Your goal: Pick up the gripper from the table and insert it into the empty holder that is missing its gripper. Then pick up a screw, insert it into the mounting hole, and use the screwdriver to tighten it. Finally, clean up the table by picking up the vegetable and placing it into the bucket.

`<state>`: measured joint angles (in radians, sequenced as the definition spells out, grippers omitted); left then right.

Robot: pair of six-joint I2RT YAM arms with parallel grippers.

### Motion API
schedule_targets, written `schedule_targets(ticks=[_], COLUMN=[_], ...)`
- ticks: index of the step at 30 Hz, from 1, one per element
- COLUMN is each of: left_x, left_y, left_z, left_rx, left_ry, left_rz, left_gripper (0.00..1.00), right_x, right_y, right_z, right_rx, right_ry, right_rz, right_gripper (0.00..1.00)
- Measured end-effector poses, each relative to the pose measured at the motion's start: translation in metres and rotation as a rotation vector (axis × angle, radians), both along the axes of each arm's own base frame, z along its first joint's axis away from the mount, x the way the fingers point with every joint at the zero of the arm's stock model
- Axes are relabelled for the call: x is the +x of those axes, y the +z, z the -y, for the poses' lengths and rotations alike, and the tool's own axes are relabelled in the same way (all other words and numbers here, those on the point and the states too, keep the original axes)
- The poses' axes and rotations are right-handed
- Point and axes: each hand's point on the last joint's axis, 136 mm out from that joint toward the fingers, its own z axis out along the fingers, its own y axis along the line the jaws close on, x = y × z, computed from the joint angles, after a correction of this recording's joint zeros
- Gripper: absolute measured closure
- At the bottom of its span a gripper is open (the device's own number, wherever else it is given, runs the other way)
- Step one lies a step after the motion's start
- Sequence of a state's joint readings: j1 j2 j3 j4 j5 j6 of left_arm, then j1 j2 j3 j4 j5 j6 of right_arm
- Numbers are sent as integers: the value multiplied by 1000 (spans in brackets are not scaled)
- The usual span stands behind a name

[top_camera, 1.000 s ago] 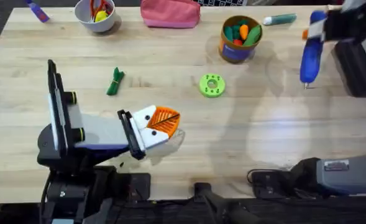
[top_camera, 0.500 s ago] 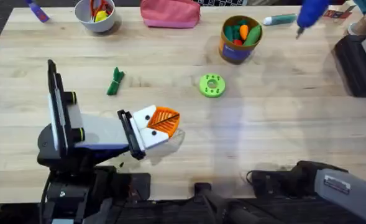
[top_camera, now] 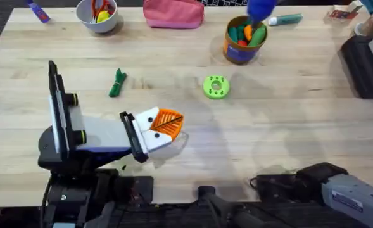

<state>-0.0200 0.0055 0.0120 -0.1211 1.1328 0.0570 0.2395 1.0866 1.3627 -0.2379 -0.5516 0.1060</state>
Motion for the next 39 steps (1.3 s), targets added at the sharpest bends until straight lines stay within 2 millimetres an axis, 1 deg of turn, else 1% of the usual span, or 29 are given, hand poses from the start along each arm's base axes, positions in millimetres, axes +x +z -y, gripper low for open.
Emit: schedule_targets(ticks=[2,5,9,12,13,14,17,20,23,26,30,34,39], left_x=[0,0,0,0,0,0,0,0,0,0,0,0,0], left_y=[0,0,0,0,0,0,0,0,0,0,0,0,0], left_z=[0,0,0,0,0,0,0,0,0,0,0,0,0], left_rx=[0,0,0,0,0,0,0,0,0,0,0,0,0], left_ry=[0,0,0,0,0,0,0,0,0,0,0,0,0], left_rz=[0,0,0,0,0,0,0,0,0,0,0,0,0], left_gripper=[993,993,993,993,993,993,993,993,993,993,993,993,993], right_x=[-12,-28,-42,-48,-51,-57,-66,-75,-82,-89,-100,-110,-121], right_y=[8,13,8,3,1,-8,-22,-37,-47,-53,-55,-59,-70], right_z=[-15,-35,-54,-61,-64,-70,-80,-94,-111,-126,-143,-152,-163], right_rx=[14,37,78,122,139,181,209,221,224,228,238,231,200], right_ry=[55,129,202,234,246,283,344,412,478,534,617,691,767], right_rz=[41,97,148,180,189,205,225,205,178,168,202,231,262], right_gripper=[977,977,977,977,977,977,977,977,977,977,977,977,977])
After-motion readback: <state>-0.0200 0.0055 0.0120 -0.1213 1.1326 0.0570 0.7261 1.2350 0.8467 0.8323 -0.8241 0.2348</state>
